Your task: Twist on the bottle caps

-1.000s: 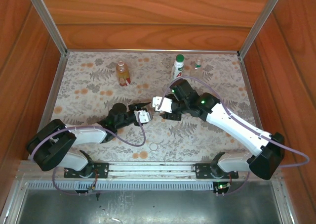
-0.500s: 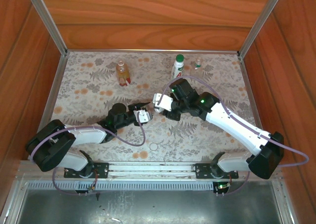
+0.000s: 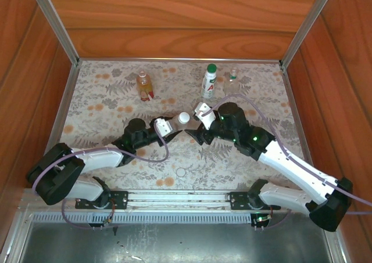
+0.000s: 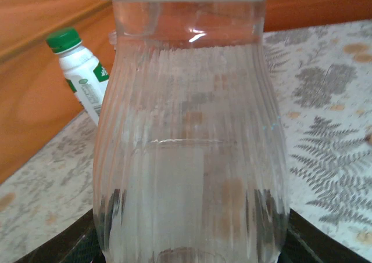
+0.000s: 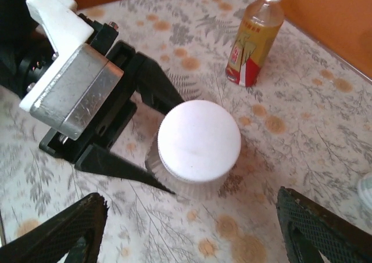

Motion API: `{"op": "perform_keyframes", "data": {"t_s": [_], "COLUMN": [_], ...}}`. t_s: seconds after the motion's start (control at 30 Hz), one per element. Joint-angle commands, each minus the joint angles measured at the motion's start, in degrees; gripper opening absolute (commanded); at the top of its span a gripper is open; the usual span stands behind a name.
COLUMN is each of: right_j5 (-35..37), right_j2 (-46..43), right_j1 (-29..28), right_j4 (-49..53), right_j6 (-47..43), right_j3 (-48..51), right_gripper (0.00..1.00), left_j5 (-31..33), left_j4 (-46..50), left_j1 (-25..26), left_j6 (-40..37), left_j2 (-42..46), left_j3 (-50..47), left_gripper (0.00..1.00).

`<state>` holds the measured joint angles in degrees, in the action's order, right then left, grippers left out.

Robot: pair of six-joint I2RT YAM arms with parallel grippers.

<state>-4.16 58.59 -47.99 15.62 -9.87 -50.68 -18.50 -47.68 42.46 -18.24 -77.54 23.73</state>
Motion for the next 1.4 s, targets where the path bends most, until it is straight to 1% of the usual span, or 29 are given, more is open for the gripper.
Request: {"op": "perform_keyframes", "data": {"t_s": [0.0,0.17,0.37,0.47,0.5,0.53,0.6,0.63,0.67,0.73,0.77,0.83,0.9,1.0,1.07,1.2,1.3,1.37], "right_j5": [1.03,1.84,-0.92,-0.73,-0.54,0.02,2.49,3.76,4.6,4.65,4.46,4.2,3.14,1.92,1.84,2.87,4.3,3.34], "right_j2": [0.17,3.44,5.24,5.4,5.48,5.72,6.85,7.48,8.7,11.6,13.46,17.43,22.06,29.46,34.34,45.13,50.47,53.09], "right_j1": [-0.09,0.14,0.26,0.26,0.28,0.26,0.43,0.65,1.3,3.06,3.94,5.61,7.6,10.13,11.17,13.16,14.28,15.19], "right_j4": [-15.62,-20.64,-19.19,-18.96,-19.03,-19.36,-20.93,-22.01,-23.09,-23.49,-23.56,-24.77,-25.12,-28.1,-30.07,-27.87,-26.89,-24.88], "right_j6": [9.97,13.28,13.15,12.95,13.03,12.95,11.69,11.46,11.36,11.52,11.12,9.73,9.38,9.63,7.93,6.73,5.82,6.6], "right_j3": [3.08,3.23,2.08,2.07,2.07,2.07,2.07,2.03,1.79,-0.11,-1.51,-4.15,-7.41,-12.41,-15.8,-25.84,-31.64,-35.05], "right_gripper": [0.78,0.76,0.47,0.37,0.35,0.33,0.31,0.31,0.31,0.31,0.31,0.3,0.25,0.21,0.21,0.21,0.21,0.22], "left_j5": [-6.88,-8.85,-7.9,-6.87,-6.37,-5.58,-3.33,-1.87,0.52,7.3,9.61,10.44,11.07,13.98,15.74,19.5,16.55,16.51], "left_j4": [-0.3,-0.28,-0.22,-0.29,-0.27,-0.3,-0.29,-0.35,-0.34,-0.34,-0.35,-0.33,-0.33,-0.35,-0.31,-0.36,-0.26,-0.29], "left_j1": [-0.22,-0.23,-0.19,-0.22,-0.26,-0.27,-0.27,-0.33,-0.43,-0.88,-1.56,-3.42,-4.9,-5.59,-5.75,-5.84,-5.8,-5.78], "left_j6": [9.07,9.56,8.93,8.92,8.97,9.12,9.11,9.29,10.27,14.18,16.27,19.1,20.79,22.0,23.5,24.92,23.34,23.85], "left_j2": [0.58,0.27,0.18,-0.09,-0.27,-0.29,-0.38,-0.4,-0.24,0.2,0.68,2.1,3.12,4.26,4.89,5.64,6.4,6.86], "left_j3": [2.23,2.82,2.6,2.71,2.69,2.52,1.97,1.47,0.81,-0.68,-1.58,-3.45,-4.98,-7.03,-7.93,-9.34,-9.65,-9.82], "left_gripper": [0.57,0.57,0.58,0.65,0.69,0.77,0.88,0.9,0.92,1.0,1.0,1.0,1.0,1.0,1.0,1.0,1.0,1.0]}}
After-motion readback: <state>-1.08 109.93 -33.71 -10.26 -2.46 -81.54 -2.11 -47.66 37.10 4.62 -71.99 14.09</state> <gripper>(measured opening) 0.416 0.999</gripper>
